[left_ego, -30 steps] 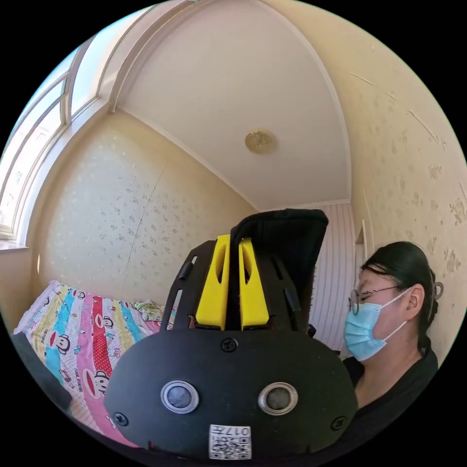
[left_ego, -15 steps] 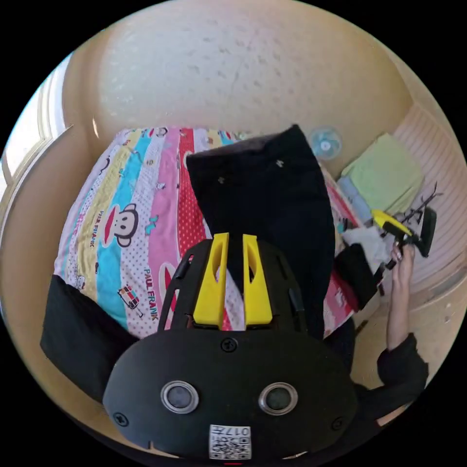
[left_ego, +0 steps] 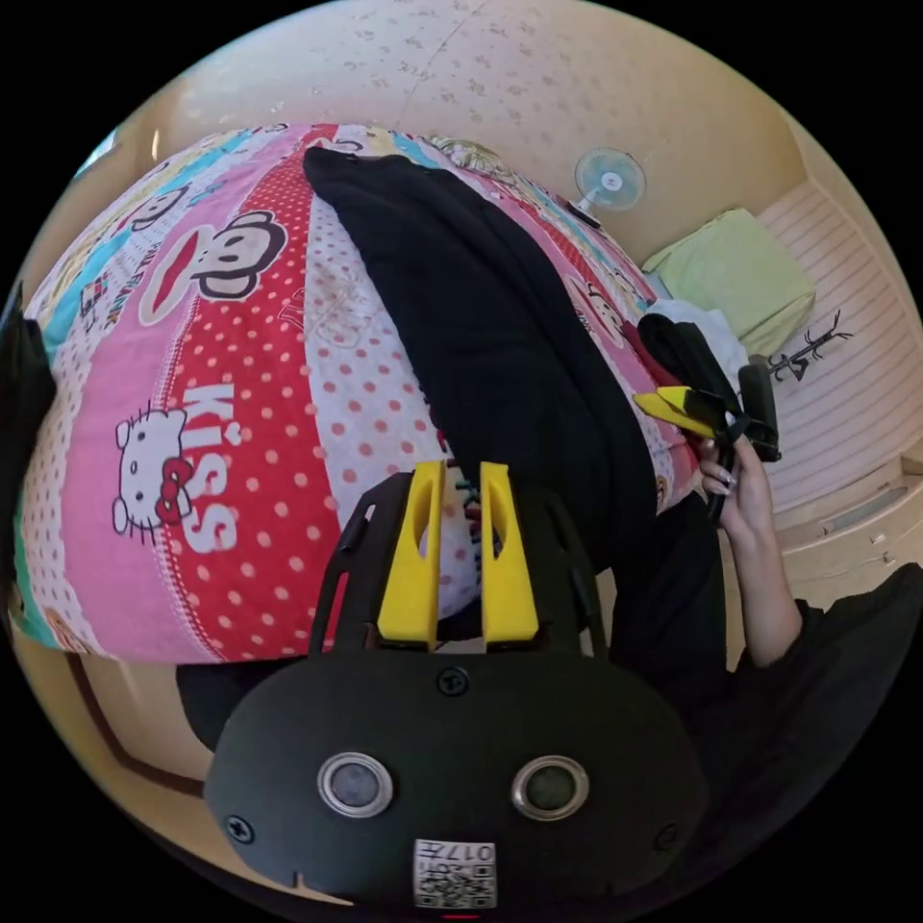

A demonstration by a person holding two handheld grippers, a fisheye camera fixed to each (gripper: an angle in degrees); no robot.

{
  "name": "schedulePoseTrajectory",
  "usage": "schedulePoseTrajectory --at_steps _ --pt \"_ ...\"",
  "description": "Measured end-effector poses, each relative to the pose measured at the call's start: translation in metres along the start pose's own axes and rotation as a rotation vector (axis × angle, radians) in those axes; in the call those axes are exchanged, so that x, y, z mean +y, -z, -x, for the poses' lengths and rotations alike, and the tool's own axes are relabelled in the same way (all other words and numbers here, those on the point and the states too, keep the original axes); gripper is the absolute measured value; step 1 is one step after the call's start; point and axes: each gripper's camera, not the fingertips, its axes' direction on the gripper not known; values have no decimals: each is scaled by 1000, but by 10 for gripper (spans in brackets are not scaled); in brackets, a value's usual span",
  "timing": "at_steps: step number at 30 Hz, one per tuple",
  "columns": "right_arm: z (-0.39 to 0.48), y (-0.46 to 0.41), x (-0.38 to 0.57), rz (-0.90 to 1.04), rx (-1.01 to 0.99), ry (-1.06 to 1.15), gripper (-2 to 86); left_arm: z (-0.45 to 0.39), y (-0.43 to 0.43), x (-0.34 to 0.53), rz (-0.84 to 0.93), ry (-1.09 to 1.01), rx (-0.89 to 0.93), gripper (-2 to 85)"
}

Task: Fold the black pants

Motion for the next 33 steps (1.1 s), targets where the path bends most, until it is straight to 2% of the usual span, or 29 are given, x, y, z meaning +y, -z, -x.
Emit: schedulePoseTrajectory --at_steps 2,4,7,9,12,13,15,19,21,24,29,31,33 --pt "21 -6 10 -34 25 27 120 -8 -3 12 -64 41 -32 10" --pt "50 -20 9 -32 140 108 120 -9 -6 9 -65 60 -31 2" --pt "87 -61 -14 122 302 165 127 12 13 -3 -58 127 14 -3" --pt "103 -96 -29 224 450 181 128 31 34 1 -127 184 62 -4" --pt "110 -126 -37 323 561 161 128 51 55 13 -151 252 -97 -4" --pt "113 -127 -37 319 567 163 127 56 59 18 -125 252 -169 -4" --pt "121 -128 -38 325 578 160 124 61 66 28 -121 248 -195 -2" --pt "134 -125 -33 317 502 173 126 70 63 41 -112 160 9 12" --pt "146 -128 -25 295 473 214 135 69 54 40 -84 120 17 32" --pt "153 -149 -14 307 535 253 148 65 26 32 3 23 90 18" --pt "160 -142 -12 256 534 191 123 96 46 32 60 144 229 -2" --pt "159 -134 -14 248 483 166 108 105 81 41 -11 159 246 -4" --pt "155 -137 -16 306 485 133 98 116 113 53 -72 201 171 -5"
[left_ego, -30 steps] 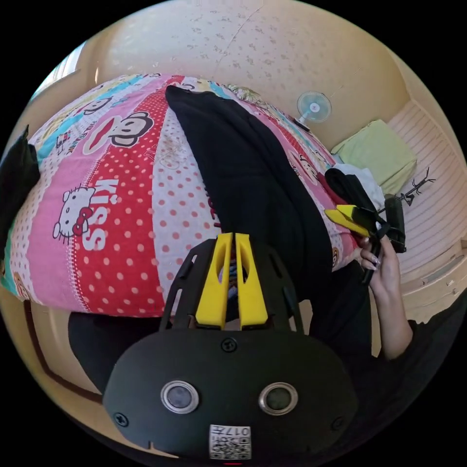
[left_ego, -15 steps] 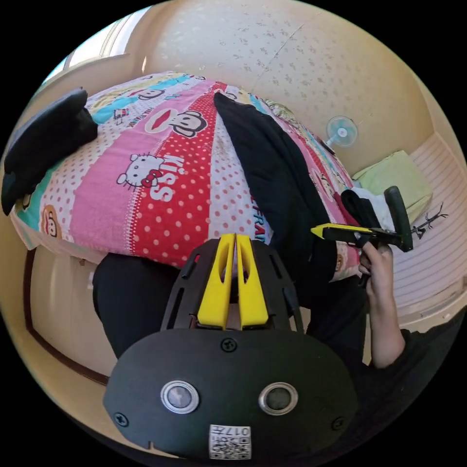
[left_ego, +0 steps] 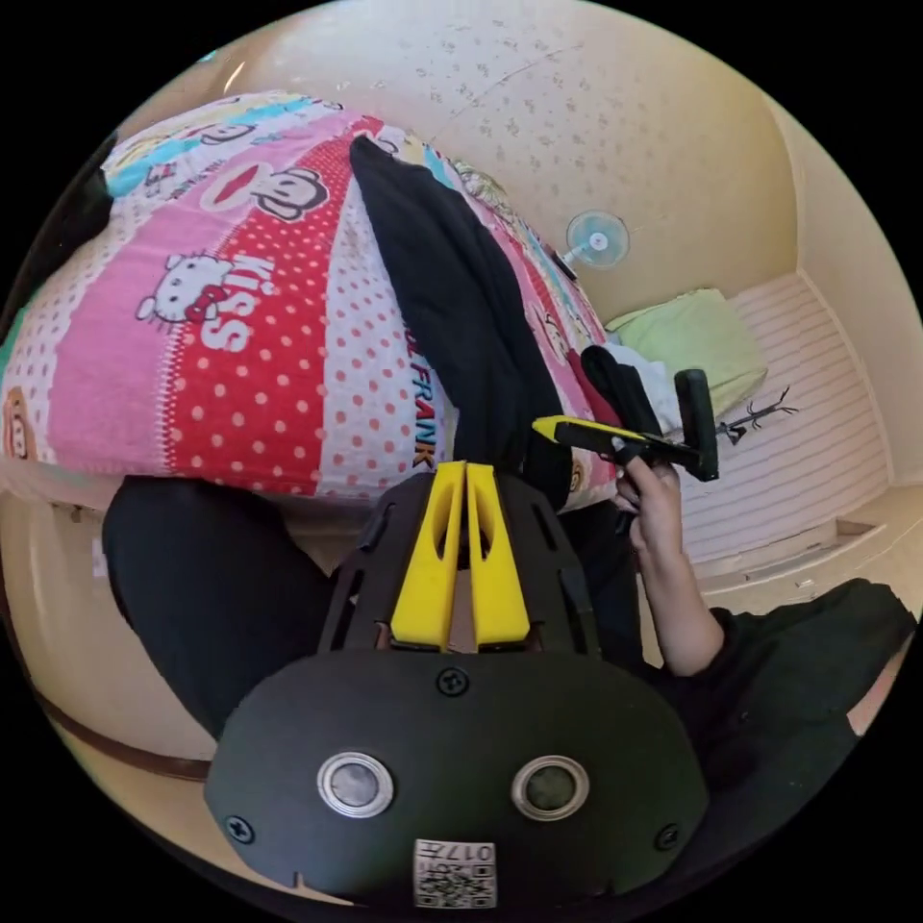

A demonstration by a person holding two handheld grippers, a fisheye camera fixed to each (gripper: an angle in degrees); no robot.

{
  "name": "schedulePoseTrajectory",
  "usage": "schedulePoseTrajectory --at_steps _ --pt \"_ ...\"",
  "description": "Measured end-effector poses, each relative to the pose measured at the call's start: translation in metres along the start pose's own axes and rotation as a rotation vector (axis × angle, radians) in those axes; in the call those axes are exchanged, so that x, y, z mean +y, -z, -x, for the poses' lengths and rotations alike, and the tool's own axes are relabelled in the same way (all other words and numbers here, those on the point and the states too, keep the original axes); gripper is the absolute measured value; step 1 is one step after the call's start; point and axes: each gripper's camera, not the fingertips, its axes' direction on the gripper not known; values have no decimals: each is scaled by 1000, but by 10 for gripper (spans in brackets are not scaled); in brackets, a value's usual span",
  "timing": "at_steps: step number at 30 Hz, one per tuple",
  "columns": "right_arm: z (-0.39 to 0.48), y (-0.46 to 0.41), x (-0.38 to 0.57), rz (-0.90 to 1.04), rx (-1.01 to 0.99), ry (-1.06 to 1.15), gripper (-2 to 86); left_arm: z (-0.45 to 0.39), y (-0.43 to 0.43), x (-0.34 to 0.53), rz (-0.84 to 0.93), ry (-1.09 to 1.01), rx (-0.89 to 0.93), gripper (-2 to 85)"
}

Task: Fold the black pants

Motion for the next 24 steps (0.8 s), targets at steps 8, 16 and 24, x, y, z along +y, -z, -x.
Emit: schedulePoseTrajectory --at_steps 8,16,24 --pt "49 -26 -9 115 265 90 91 22 15 14 45 -6 47 19" --pt "83 -42 14 83 502 217 75 -50 -43 27 319 -239 53 89" --pt "-5 54 78 -175 114 114 34 -62 -29 44 278 -279 76 111"
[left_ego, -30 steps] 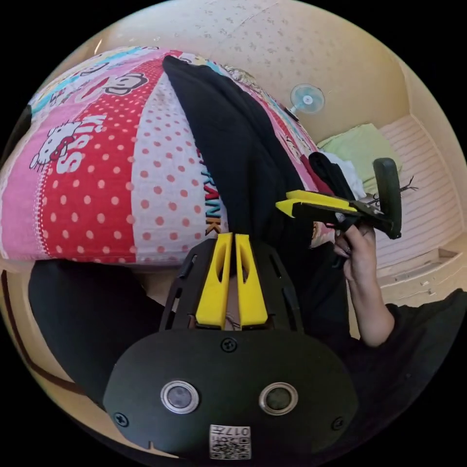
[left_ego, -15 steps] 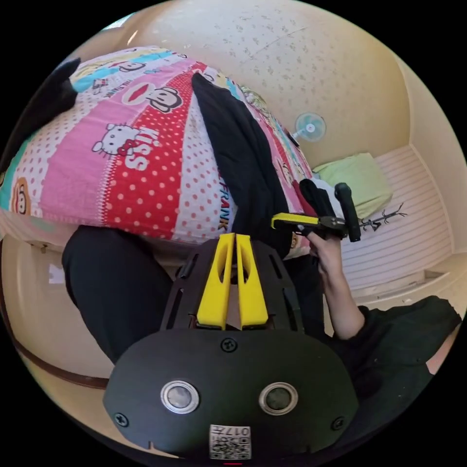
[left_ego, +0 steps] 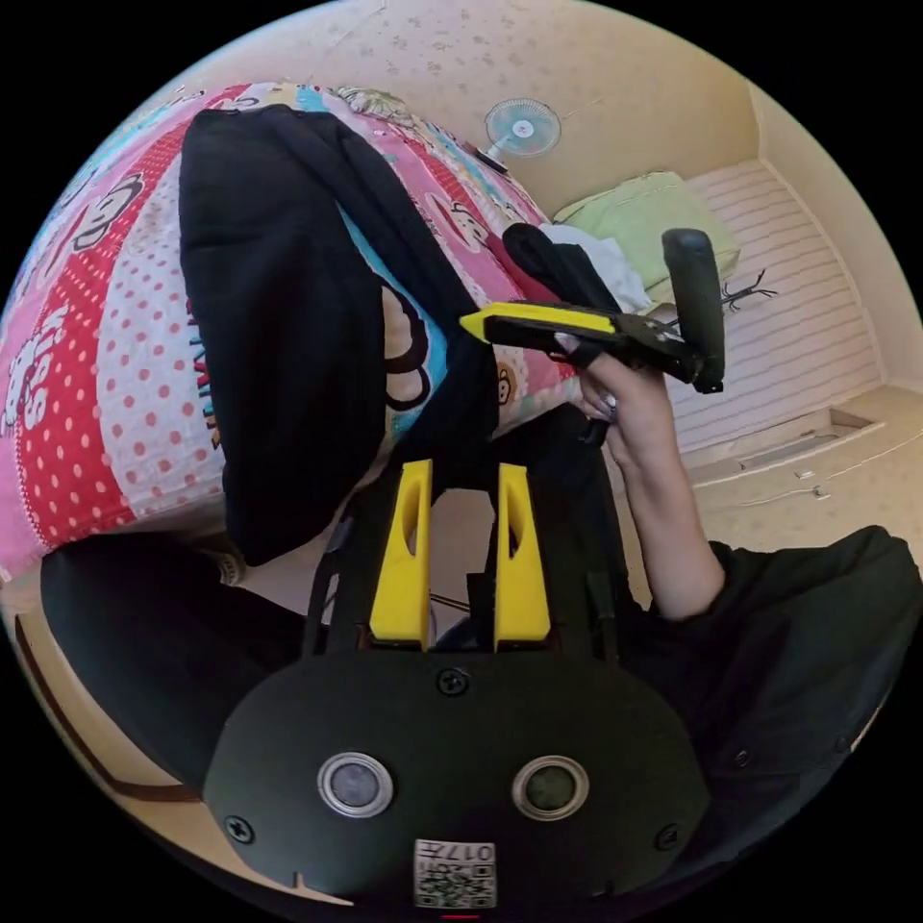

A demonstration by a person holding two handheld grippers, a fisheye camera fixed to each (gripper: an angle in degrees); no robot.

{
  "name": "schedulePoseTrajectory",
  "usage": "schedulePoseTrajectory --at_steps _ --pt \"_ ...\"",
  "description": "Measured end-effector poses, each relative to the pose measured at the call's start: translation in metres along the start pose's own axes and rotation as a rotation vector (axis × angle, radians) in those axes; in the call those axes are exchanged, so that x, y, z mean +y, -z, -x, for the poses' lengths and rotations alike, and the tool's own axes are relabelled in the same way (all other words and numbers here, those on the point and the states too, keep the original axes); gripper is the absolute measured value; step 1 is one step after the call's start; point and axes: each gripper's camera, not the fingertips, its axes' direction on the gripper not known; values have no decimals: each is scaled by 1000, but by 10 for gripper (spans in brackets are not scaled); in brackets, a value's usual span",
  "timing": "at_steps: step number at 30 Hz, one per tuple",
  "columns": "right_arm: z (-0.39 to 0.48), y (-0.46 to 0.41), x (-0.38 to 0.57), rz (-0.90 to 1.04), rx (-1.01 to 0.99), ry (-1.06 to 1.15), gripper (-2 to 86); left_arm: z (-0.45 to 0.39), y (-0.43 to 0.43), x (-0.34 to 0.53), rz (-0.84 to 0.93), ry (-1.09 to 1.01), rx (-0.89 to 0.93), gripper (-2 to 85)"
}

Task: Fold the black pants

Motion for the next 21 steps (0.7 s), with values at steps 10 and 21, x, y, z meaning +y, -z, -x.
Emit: schedulePoseTrajectory --at_steps 10,21 --pt "-95 31 54 -161 -365 -236 29 -35 -25 -31 -20 -206 -116 145" --pt "-169 29 -12 -44 -652 -130 21 -17 32 3 -61 -190 122 20"
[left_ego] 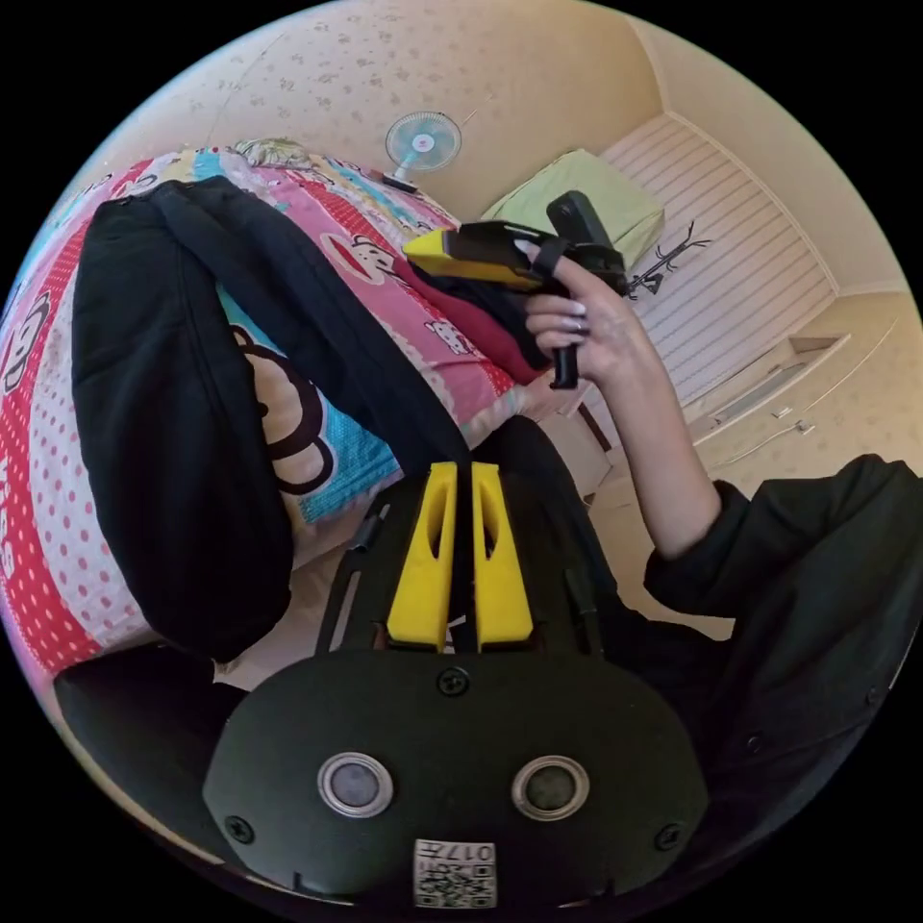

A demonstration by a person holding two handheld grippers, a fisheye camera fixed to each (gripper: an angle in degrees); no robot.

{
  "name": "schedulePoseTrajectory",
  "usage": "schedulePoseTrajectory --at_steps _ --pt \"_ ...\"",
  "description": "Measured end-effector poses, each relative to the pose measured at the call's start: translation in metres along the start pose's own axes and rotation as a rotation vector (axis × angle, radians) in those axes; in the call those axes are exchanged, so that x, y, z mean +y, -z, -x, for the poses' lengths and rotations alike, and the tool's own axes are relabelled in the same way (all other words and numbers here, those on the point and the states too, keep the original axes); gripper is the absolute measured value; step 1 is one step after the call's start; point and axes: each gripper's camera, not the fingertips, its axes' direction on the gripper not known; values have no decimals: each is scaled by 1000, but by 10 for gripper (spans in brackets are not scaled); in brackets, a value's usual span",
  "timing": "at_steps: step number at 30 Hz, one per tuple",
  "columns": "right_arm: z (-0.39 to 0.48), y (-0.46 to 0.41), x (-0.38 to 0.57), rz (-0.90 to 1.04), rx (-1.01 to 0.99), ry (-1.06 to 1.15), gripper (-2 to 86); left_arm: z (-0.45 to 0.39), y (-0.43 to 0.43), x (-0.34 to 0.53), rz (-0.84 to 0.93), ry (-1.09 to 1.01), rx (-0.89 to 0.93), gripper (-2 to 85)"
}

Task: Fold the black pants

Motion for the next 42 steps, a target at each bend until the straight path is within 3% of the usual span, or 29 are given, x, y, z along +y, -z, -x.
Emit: schedulePoseTrajectory --at_steps 4,7,13,22,28,36,42 --pt "-40 -6 -90 82 83 -44 53 27 39 6 -72 85 157 23" --pt "-76 -14 -149 4 31 -105 49 45 65 12 -100 125 203 24" --pt "-121 -52 -250 -35 403 -227 143 82 103 27 -134 204 233 28" --pt "-140 -103 -300 -125 504 -193 43 133 122 42 -244 357 430 27" --pt "-51 -153 -349 -191 383 90 34 150 147 55 -359 462 400 26" --pt "-48 -296 -366 102 282 143 71 140 154 47 -243 493 160 33" --pt "-28 -253 -322 96 16 239 75 126 154 36 -231 488 87 60"
